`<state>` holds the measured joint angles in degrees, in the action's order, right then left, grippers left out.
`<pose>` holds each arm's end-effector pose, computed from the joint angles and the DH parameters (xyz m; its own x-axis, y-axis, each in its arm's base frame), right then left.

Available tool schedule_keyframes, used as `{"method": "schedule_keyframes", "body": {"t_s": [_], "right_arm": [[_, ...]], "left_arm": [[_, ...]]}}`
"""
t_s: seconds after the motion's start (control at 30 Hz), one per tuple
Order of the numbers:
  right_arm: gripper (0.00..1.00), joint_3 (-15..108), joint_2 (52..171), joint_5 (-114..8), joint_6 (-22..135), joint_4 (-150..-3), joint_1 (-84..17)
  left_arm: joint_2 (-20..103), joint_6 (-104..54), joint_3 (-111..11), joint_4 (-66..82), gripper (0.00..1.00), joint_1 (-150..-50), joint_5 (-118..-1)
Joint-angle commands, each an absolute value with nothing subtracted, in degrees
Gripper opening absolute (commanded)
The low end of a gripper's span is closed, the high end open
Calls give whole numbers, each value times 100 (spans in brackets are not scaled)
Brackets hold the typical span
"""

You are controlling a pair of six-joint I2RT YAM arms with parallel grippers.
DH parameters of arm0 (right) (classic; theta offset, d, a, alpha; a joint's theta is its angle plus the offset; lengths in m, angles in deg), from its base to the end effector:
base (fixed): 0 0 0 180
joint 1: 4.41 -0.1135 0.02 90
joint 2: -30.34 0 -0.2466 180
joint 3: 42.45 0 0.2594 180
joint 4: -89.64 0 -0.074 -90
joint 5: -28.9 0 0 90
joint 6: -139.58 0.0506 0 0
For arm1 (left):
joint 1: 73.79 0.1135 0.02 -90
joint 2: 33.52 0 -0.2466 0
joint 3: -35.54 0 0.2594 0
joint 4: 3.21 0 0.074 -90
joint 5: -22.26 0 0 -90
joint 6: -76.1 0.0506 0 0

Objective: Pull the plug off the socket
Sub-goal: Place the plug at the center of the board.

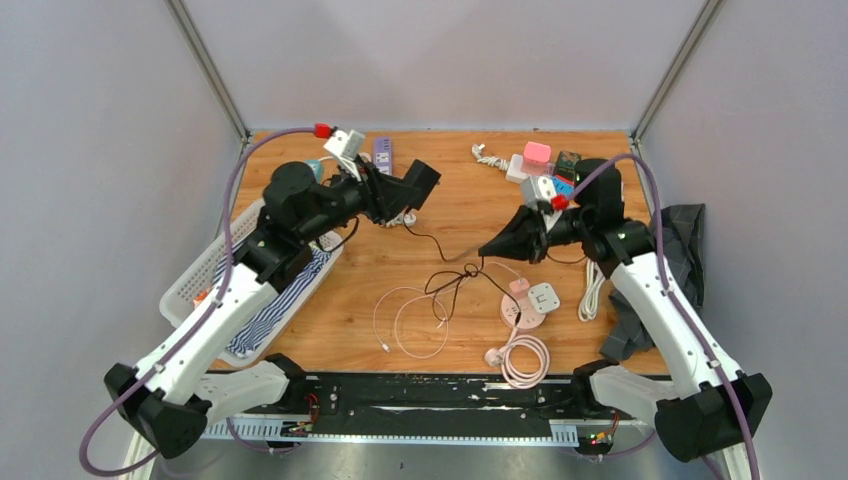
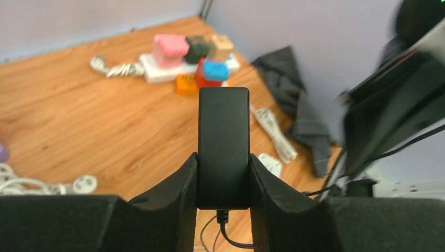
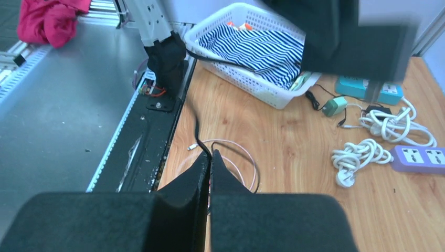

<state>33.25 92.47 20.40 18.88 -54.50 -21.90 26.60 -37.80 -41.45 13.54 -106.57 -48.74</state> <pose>0.2065 0.1175 0.3615 0.1572 -0.0296 -0.9871 -0.9734 -0.1735 -0.1498 0.2158 -0.1585 0.4029 -0.3167 -0.2517 -0.9145 0.7190 0.5652 -0.4045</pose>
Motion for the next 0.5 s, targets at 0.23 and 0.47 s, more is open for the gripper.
{"method": "schedule_keyframes", "body": {"t_s": [0.23,0.47], "right_arm": [[0,5661,10829,-183,3318,-5337,-2340],[0,6518,12016,-1279,3341,-5923,-2729]], "left_arm": [[3257,-1996,-4129,1417,0,-10627,-6842],[4045,-2000,-4554,1725,0,-9922,-7066]]}}
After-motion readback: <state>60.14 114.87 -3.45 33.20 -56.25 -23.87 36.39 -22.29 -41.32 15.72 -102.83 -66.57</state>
